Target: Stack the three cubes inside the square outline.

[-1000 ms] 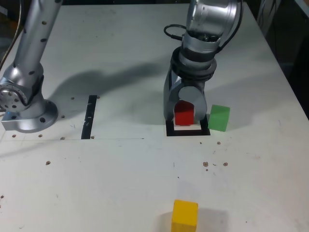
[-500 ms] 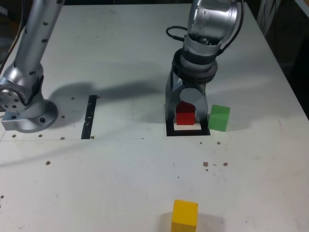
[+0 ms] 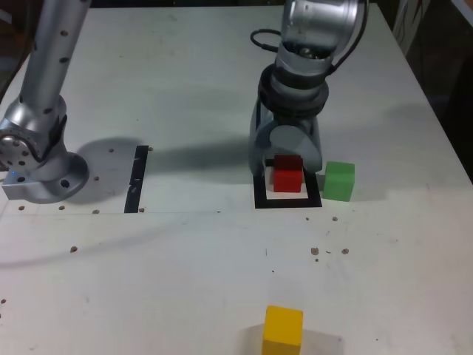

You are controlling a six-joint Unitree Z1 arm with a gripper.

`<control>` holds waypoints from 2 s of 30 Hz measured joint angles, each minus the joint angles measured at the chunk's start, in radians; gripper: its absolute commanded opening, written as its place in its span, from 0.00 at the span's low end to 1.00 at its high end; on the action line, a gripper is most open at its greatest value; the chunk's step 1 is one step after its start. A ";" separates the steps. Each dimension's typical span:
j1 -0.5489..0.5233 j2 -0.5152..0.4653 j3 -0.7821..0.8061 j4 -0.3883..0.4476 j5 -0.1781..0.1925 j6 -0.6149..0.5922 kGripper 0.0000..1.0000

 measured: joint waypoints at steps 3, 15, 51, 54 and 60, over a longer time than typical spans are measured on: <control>-0.004 -0.018 0.000 0.023 -0.001 -0.001 0.99; -0.247 -0.186 -0.016 0.073 -0.021 -0.042 0.98; -0.567 0.272 -0.590 0.405 -0.250 -0.460 0.74; -0.567 0.301 -0.606 0.405 -0.282 -0.457 0.66; -0.567 0.328 -0.625 0.397 -0.291 -0.447 0.59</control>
